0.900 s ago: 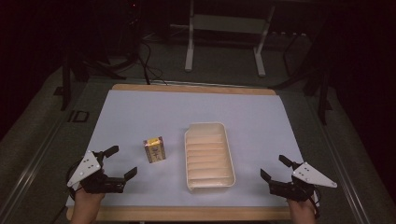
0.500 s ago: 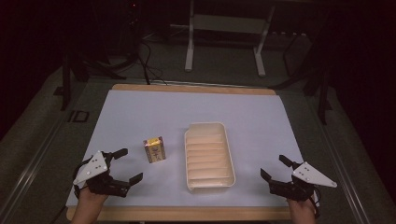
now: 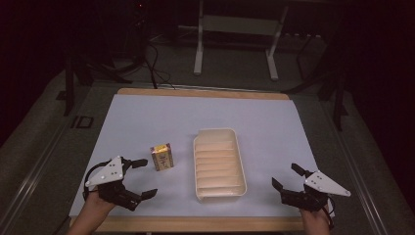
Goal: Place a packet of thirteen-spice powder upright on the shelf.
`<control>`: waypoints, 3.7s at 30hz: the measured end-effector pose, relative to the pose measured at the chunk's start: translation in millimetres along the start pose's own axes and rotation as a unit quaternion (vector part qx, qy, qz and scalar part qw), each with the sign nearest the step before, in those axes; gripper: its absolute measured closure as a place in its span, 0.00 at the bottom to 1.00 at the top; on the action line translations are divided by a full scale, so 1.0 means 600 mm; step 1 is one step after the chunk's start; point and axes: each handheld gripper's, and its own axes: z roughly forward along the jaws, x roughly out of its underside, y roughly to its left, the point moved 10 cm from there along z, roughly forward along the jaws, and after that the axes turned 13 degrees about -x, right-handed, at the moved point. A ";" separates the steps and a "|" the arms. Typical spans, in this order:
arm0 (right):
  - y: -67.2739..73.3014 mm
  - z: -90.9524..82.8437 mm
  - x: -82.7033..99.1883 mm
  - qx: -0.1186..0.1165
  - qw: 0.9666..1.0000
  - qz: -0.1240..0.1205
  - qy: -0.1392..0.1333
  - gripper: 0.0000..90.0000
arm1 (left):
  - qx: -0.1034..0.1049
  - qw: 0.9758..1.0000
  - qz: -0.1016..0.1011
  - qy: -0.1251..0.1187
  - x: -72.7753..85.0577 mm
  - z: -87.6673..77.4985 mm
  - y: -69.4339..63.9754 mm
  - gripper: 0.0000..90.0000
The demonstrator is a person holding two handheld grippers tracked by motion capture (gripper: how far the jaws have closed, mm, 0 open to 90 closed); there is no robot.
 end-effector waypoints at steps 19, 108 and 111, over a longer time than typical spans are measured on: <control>0.002 0.001 0.003 0.001 1.000 -0.002 0.008 0.15 | 0.034 0.978 0.087 0.185 0.067 -0.001 0.013 0.06; 0.006 0.006 0.007 -0.007 1.000 -0.009 0.018 0.15 | 0.024 0.868 0.151 0.473 -0.024 0.032 0.111 0.03; 0.007 0.008 0.008 -0.010 1.000 -0.009 0.020 0.15 | 0.014 0.866 0.162 0.472 -0.029 0.047 0.114 0.06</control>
